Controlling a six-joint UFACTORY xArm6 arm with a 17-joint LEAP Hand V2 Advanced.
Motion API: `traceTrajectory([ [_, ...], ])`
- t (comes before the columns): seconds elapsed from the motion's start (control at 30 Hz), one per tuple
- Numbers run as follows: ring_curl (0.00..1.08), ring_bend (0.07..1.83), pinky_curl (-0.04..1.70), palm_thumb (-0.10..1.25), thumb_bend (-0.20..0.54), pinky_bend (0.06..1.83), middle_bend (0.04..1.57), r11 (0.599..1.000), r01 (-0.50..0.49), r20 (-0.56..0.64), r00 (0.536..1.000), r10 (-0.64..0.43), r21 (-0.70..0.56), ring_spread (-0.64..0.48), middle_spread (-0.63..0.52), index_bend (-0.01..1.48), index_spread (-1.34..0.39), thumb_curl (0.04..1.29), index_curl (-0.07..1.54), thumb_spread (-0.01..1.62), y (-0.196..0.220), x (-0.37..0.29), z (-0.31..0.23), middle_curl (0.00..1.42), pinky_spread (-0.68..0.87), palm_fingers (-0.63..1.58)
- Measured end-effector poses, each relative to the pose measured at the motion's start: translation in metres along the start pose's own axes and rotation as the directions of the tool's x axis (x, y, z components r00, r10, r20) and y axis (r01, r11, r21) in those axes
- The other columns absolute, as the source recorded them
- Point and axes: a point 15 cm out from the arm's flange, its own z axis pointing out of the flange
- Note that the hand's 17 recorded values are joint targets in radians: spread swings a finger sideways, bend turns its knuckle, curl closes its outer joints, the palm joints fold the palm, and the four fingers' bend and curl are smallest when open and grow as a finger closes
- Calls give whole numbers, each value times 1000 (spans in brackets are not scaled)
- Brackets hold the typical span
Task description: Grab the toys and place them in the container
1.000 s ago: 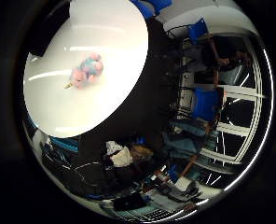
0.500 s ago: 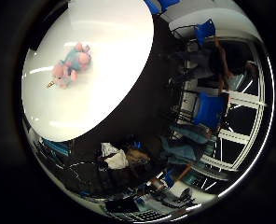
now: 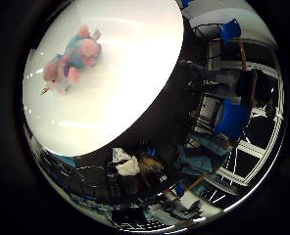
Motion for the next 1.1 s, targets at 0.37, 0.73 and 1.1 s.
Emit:
traceTrajectory([
  [0.37,259,225,314,576,-23,390,180,995,54,-13,998,-55,-81,191,-2,169,-413,321,298,1099,6,0,32,283,423,37],
  [0.73,267,230,321,589,-22,405,182,988,91,8,996,-91,-121,192,9,169,-419,322,289,1089,-3,-7,54,284,420,15],
  [1.1,271,232,320,575,-24,402,182,982,86,10,996,-86,-165,192,5,168,-420,313,285,1053,-9,-5,84,287,416,6],
])
